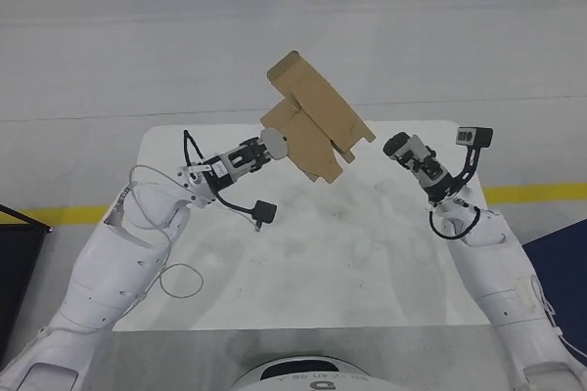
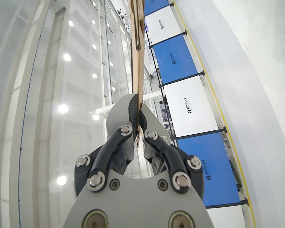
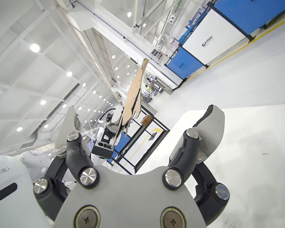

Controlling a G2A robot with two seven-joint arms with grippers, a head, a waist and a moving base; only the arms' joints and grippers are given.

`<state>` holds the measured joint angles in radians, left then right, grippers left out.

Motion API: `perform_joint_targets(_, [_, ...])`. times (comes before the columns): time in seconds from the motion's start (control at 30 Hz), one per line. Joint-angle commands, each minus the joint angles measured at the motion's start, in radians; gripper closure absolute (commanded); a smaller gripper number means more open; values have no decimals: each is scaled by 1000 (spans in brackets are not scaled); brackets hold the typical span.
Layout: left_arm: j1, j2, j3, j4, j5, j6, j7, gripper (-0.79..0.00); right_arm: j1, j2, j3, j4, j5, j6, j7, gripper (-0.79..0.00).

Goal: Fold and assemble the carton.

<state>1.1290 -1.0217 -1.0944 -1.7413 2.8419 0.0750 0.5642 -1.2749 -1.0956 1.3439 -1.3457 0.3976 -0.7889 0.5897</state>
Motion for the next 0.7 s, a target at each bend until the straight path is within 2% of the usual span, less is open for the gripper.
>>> perform_joint_targets(0.0, [-1, -2, 10, -1, 10, 4, 7, 0, 11, 0, -14, 10, 55, 28, 65, -671])
perform_joint_targets(0.17, [-23, -11, 45, 13, 9, 11, 15, 0, 34, -1, -26, 38, 125, 37, 156, -505])
perform_joint_targets(0.23, [-34, -15, 61, 19, 16, 15, 21, 0, 35, -2, -31, 44, 151, 33, 180, -388])
perform_joint_targets(0.3, [-42, -18, 72, 24, 34, 17, 23, 0, 34, -3, -35, 48, 174, 32, 205, -345])
perform_joint_targets(0.43, [-49, -21, 74, 31, 25, 20, 22, 0, 30, -3, -42, 57, 222, 44, 263, -308])
perform_joint_targets(0.67, [-41, -21, 71, 24, 31, 31, 37, 0, 25, -4, -53, 62, 267, 54, 343, -345])
